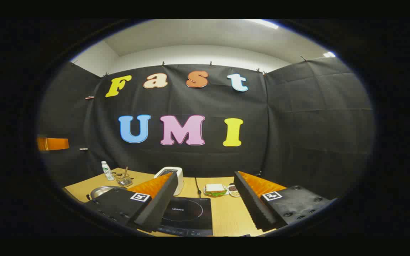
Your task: First push the handle of the pot to place it horizontally, then grasp the pot with both hands and set it on the induction cooktop.
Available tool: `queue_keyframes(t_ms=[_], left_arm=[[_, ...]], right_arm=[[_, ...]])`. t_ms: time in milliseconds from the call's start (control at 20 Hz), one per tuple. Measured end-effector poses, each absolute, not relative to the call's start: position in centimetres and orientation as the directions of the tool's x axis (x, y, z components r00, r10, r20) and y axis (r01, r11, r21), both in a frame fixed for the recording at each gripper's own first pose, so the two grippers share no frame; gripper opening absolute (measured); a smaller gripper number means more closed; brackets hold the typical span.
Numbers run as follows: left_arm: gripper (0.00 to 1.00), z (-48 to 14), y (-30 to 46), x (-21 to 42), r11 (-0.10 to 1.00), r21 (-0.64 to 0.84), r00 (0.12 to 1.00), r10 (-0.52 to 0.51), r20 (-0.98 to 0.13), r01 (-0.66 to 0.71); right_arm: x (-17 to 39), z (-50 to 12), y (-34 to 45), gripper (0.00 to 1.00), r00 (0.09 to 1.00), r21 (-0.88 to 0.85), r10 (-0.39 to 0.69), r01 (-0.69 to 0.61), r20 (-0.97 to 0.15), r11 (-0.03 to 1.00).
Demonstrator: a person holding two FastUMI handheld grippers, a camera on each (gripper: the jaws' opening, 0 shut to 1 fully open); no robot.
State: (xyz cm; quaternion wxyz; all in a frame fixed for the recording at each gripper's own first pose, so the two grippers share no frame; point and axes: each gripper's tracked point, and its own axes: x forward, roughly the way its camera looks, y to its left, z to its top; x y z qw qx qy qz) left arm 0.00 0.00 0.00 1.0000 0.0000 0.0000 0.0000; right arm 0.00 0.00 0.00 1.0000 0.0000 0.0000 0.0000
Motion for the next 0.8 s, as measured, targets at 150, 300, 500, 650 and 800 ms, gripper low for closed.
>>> queue_keyframes(t_ms=[150, 300, 500, 650, 800], left_arm=[[0.93, -0.2, -1.7, 0.5, 1.0, -0.016, 1.0, -0.006, 0.009, 0.006], [0.94, -0.7, -2.7, 1.3, 0.998, -0.056, 0.999, -0.033, 0.006, 0.033], [0.94, -1.1, -1.5, 2.8, 0.995, -0.085, 0.999, -0.051, -0.002, 0.051], [0.94, -1.7, -0.4, 3.3, 0.994, -0.08, 0.997, -0.075, -0.016, 0.074], [0.94, -2.7, 0.5, 3.6, 0.992, -0.08, 0.994, -0.101, -0.03, 0.099]], right_arm=[[1.0, -0.7, -1.5, 1.0, 1.0, 0.012, 0.002, -0.002, -0.014, 1.0], [1.0, -0.9, -2.7, 0.98, 0.999, 0.012, -0.026, 0.027, -0.021, 1.0], [0.7, -0.7, -2.4, 0.97, 0.998, 0.009, -0.058, 0.058, -0.02, 0.998], [0.6, -0.3, -1.1, 0.97, 0.997, 0.019, -0.071, 0.071, -0.011, 0.997], [0.5, -0.7, 0.0, 0.97, 0.996, 0.028, -0.085, 0.086, -0.025, 0.996]])
